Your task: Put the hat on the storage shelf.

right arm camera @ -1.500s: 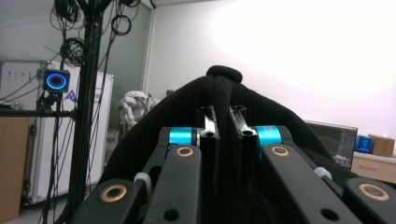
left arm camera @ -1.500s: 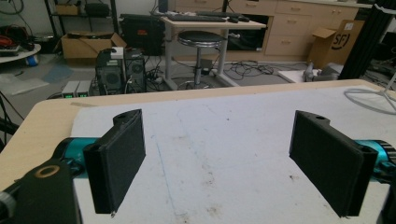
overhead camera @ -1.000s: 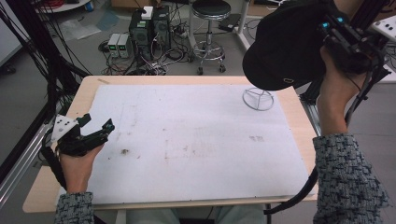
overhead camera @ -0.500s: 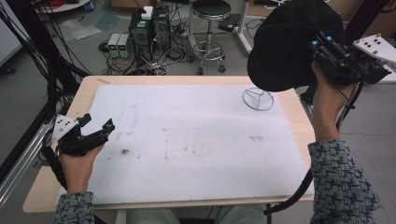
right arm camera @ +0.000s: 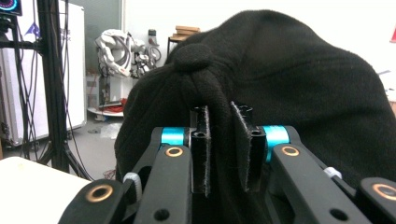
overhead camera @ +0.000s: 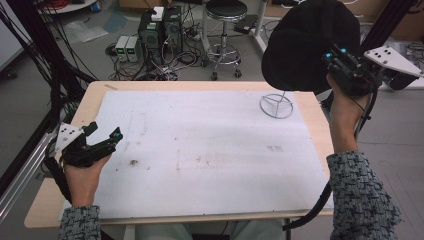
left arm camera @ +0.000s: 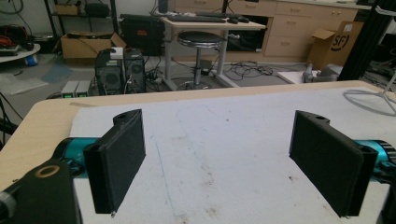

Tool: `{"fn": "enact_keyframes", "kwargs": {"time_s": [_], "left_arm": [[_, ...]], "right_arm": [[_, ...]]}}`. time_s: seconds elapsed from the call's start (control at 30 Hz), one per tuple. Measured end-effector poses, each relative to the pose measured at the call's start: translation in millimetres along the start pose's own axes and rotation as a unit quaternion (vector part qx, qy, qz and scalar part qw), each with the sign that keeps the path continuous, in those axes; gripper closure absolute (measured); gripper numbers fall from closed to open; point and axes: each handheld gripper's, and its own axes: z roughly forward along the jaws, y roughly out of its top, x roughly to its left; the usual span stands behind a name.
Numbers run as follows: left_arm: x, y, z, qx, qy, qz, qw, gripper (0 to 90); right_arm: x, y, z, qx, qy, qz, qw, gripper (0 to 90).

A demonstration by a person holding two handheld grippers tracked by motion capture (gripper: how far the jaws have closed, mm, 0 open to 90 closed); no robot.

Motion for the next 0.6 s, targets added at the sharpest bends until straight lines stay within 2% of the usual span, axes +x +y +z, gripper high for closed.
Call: {"fn": "enact_keyframes", "kwargs": {"time_s": [0.23, 0.6], "left_arm": [[0.0, -0.6, 0.8, 0.001, -0.001, 0.001, 1.0000, 18.5], [-0.4, -0.3, 0.6, 0.001, -0.001, 0.001, 1.0000, 18.5]], "right_arm": [[-2.6, -11.5, 0.9, 0.011, -0.001, 0.004, 0.9999, 75.8], [-4.1, -16.0, 0.1, 0.013, -0.002, 0.003, 0.9999, 71.1]]}}
